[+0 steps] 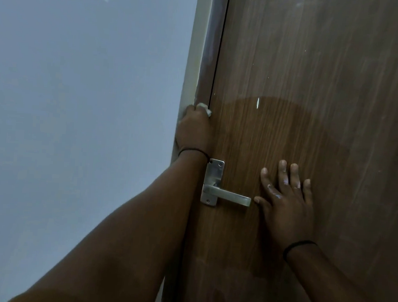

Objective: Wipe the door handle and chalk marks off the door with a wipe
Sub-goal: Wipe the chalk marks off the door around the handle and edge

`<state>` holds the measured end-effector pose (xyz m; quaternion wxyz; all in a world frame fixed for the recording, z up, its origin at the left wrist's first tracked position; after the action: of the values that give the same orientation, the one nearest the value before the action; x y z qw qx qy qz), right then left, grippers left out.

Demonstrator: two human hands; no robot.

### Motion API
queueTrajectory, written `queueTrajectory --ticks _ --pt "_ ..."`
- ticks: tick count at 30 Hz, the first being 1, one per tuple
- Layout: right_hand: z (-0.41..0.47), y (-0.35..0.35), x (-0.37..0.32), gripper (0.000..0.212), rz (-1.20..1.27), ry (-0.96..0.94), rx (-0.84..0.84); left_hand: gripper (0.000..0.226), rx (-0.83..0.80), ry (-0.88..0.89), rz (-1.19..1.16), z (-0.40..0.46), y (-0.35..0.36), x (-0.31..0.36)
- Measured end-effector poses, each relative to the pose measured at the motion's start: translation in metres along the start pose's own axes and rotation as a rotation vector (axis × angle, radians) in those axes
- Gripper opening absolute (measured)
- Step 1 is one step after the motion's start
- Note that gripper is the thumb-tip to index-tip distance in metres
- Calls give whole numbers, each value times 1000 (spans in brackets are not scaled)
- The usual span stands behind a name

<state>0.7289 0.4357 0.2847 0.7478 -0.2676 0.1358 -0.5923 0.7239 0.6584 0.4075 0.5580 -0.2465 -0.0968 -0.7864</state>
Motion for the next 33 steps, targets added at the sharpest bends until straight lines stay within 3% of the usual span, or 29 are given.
queueTrajectory --ticks 7,12,16,22,26,33 --pt "0 -3 -2 64 -1 12 -26 24 -115 -129 40 -74 5 -39" --pt "0 -2 -2 63 -7 17 -5 18 -22 62 -23 -24 -3 -13" --pt "1 3 0 64 -5 8 22 21 7 75 -18 6 2 -3" --pt "0 2 0 63 -3 8 31 19 -157 91 -11 -81 6 -52" --pt "0 0 -1 63 -8 8 -10 13 -209 48 3 -70 8 -53" --pt "0 1 -1 62 -19 14 4 15 -40 198 -33 -23 2 -23"
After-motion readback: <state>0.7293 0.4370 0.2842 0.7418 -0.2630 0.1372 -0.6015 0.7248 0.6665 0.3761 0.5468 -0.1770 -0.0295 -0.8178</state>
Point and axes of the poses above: each hand's wrist, its own z-axis towards the middle knuckle, its own y-axis out of the palm, x = y × z, the point moved 1 cm from there along z, towards the middle knuckle, and after that the axes turned 4 degrees about -z, right-handed, at the moved point
